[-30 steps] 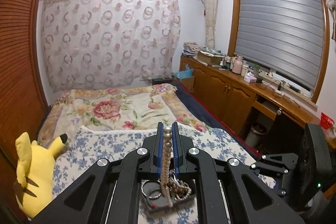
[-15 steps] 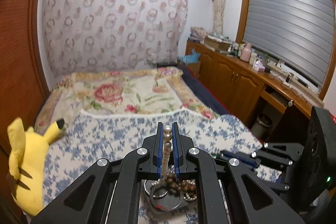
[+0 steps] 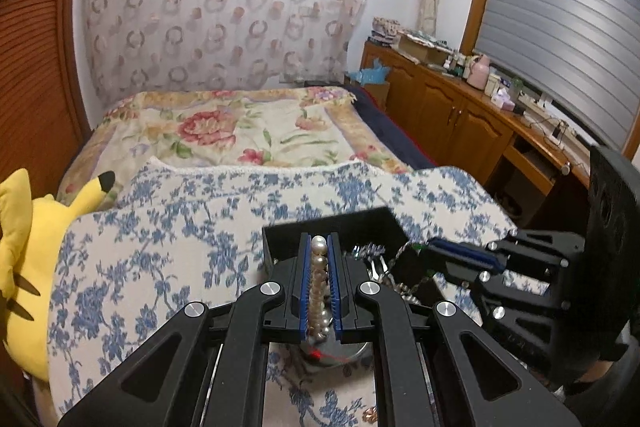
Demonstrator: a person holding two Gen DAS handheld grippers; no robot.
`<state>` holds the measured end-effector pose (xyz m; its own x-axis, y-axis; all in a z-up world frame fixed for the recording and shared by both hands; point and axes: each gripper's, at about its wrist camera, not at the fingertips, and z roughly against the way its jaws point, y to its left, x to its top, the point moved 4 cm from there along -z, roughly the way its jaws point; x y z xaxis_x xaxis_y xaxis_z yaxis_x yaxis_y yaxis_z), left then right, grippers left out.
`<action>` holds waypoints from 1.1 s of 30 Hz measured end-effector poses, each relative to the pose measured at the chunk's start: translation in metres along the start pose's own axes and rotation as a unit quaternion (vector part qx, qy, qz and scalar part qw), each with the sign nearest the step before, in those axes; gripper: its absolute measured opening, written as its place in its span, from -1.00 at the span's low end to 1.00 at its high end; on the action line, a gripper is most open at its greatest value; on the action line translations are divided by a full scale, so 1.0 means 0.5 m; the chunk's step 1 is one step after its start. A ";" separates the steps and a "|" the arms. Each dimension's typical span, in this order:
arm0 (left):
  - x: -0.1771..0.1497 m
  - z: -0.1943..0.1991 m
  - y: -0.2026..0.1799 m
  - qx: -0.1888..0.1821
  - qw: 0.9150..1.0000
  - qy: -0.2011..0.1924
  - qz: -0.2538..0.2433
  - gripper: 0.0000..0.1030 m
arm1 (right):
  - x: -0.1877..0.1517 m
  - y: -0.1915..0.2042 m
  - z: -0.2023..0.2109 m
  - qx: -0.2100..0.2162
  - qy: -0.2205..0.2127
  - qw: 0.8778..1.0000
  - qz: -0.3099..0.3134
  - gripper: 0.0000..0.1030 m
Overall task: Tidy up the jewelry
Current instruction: 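Lower the pearl necklaces into the black box and open both tools, then close the right tool on the red cord bracelet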
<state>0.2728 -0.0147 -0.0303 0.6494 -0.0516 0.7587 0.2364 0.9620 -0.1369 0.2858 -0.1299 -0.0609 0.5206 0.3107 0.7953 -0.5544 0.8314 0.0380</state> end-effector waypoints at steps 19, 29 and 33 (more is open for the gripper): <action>-0.064 0.049 -0.012 0.035 0.998 -0.038 -0.028 0.70 | -0.033 0.012 0.061 0.002 -0.016 1.000 0.014 -0.40; -0.129 0.059 -0.014 0.040 0.998 -0.034 -0.044 0.77 | -0.108 0.037 0.099 0.024 -0.003 1.000 0.013 -0.39; -0.155 0.056 -0.012 0.038 0.998 -0.025 -0.045 0.77 | -0.143 0.059 0.101 0.033 0.014 0.999 0.021 -0.39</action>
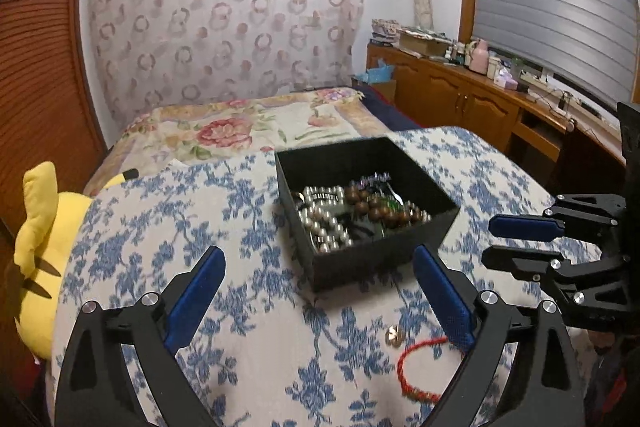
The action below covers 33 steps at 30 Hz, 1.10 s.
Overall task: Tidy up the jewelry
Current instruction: 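Close the right tool on the red cord bracelet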
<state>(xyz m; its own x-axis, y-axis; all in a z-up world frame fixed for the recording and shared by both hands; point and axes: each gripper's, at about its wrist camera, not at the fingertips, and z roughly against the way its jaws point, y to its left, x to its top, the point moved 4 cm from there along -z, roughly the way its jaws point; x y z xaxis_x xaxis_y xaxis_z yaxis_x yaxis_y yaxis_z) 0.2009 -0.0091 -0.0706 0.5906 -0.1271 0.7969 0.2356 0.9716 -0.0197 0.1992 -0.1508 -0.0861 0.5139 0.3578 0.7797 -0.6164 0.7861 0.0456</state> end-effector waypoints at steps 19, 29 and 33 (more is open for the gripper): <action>-0.082 -0.049 0.019 0.001 0.997 0.077 -0.020 0.77 | -0.081 0.068 -0.061 0.013 0.097 0.995 0.026 -0.39; -0.090 -0.056 -0.008 -0.016 0.995 0.093 -0.040 0.77 | -0.098 0.057 -0.050 -0.010 0.108 0.993 0.052 -0.82; -0.092 -0.049 -0.033 -0.034 0.994 0.092 -0.047 0.77 | -0.103 0.023 -0.025 -0.024 0.095 0.995 0.035 -0.82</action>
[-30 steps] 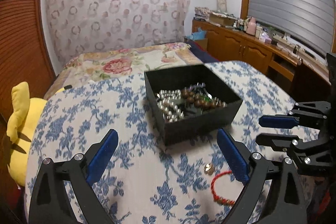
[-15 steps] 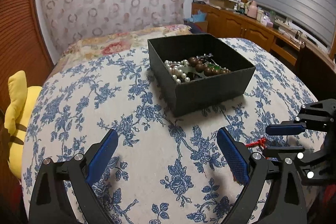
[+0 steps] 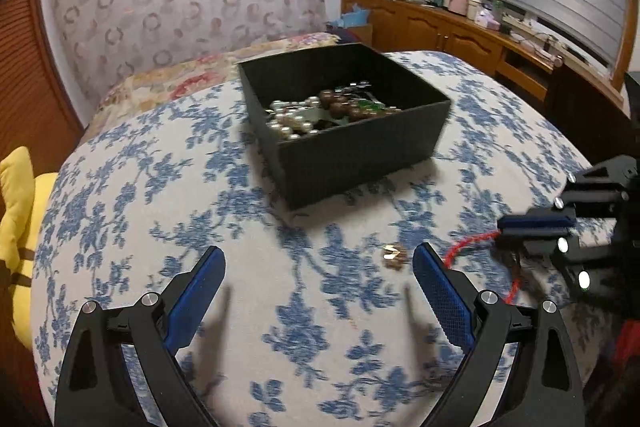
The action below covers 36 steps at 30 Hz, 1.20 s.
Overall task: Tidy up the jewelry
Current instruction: 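Close the right tool on the red cord bracelet, then grasp the gold flower charm with the left tool while the right holds the bracelet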
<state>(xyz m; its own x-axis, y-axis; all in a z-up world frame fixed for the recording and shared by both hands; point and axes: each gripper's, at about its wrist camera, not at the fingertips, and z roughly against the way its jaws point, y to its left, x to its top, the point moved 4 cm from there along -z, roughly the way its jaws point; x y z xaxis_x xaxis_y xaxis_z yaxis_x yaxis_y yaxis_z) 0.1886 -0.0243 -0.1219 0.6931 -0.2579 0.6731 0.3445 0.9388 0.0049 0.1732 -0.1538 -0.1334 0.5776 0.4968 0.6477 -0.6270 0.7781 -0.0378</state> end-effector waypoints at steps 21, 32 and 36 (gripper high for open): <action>0.001 -0.025 -0.073 -0.027 0.999 0.022 -0.032 -0.62 | -0.015 -0.051 0.035 -0.009 -0.024 0.999 -0.033 -0.82; 0.021 0.014 -0.056 -0.029 0.999 -0.009 -0.010 -0.72 | 0.011 -0.051 0.061 -0.011 -0.047 0.998 -0.031 -0.82; 0.048 0.038 -0.048 -0.023 0.999 -0.030 -0.003 -0.72 | 0.037 -0.052 0.081 -0.013 -0.064 0.997 -0.028 -0.82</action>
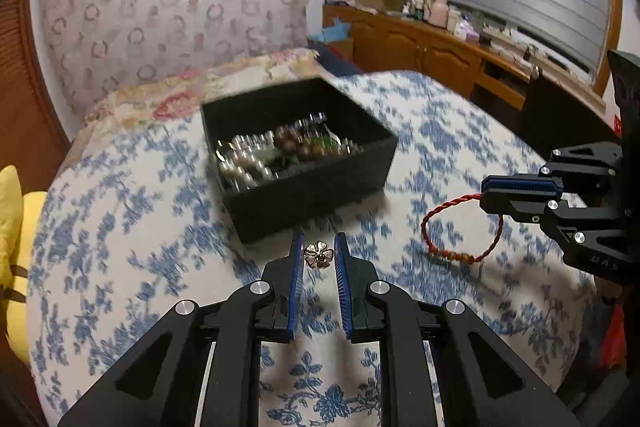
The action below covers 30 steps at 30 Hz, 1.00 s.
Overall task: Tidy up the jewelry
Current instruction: 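Grasp the gold flower charm with the left tool while the right holds the bracelet, then drop the flower charm and red bracelet into the black box, opening both tools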
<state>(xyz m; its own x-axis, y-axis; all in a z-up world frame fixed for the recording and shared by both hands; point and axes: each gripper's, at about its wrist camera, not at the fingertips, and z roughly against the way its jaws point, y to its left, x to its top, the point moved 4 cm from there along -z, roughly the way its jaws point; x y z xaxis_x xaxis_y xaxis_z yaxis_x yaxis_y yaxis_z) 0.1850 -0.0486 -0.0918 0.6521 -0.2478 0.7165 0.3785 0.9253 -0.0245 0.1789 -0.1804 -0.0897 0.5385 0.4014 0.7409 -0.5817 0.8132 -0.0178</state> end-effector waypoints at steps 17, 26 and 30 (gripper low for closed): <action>0.104 0.007 0.063 0.037 0.998 -0.043 0.034 -0.72 | 0.139 -0.013 0.028 -0.003 -0.066 0.998 -0.012 -0.82; 0.128 -0.014 0.074 0.035 0.997 -0.047 0.046 -0.72 | 0.192 -0.028 -0.022 -0.012 -0.070 0.997 -0.021 -0.82; 0.130 -0.015 0.082 0.040 0.996 -0.054 0.057 -0.32 | 0.200 -0.035 -0.061 -0.009 -0.057 0.998 -0.031 -0.82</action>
<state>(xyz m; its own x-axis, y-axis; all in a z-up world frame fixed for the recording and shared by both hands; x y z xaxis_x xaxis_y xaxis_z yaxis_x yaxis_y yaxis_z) 0.2479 -0.0288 -0.0517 0.6118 -0.1116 0.7831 0.2490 0.9668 -0.0567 0.2616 -0.1419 -0.0359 0.4992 0.3008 0.8126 -0.5376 0.8430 0.0181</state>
